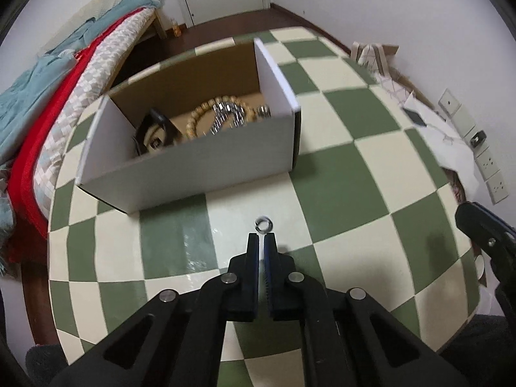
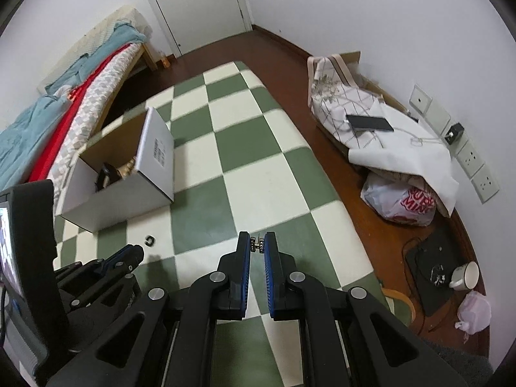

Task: Organize jewelry
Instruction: 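Grasp the small black ring with the left tool while the right tool holds the charm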

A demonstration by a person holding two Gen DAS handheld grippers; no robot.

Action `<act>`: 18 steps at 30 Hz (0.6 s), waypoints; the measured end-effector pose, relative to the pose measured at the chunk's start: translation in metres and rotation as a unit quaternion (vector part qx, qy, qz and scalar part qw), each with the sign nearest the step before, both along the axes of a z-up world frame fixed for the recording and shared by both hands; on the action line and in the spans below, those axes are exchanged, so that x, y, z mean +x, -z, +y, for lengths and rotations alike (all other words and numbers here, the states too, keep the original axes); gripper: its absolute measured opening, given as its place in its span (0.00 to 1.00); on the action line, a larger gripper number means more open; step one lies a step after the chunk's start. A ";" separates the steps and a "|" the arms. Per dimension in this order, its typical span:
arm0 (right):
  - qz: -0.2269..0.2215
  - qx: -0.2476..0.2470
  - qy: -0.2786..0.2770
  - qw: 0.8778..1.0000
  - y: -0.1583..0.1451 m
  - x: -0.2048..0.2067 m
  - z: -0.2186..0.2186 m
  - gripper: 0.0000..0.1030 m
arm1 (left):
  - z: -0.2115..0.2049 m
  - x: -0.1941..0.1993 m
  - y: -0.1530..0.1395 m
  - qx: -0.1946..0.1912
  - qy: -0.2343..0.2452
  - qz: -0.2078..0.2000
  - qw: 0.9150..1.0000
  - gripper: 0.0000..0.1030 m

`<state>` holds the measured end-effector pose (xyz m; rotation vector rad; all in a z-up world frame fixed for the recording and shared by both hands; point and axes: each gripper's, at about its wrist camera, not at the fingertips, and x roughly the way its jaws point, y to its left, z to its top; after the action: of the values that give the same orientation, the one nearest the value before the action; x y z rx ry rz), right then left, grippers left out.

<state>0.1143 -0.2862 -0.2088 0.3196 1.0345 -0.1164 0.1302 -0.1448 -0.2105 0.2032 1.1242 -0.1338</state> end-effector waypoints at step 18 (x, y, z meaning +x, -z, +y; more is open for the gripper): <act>-0.027 0.019 -0.001 0.999 -0.022 0.003 0.006 0.09 | 0.051 0.012 -0.001 -0.091 -0.063 0.004 0.994 0.59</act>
<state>0.1172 -0.2798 -0.1864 0.3545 0.9849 -0.0854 0.1418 -0.0936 -0.2094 -0.0302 1.1225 -0.1248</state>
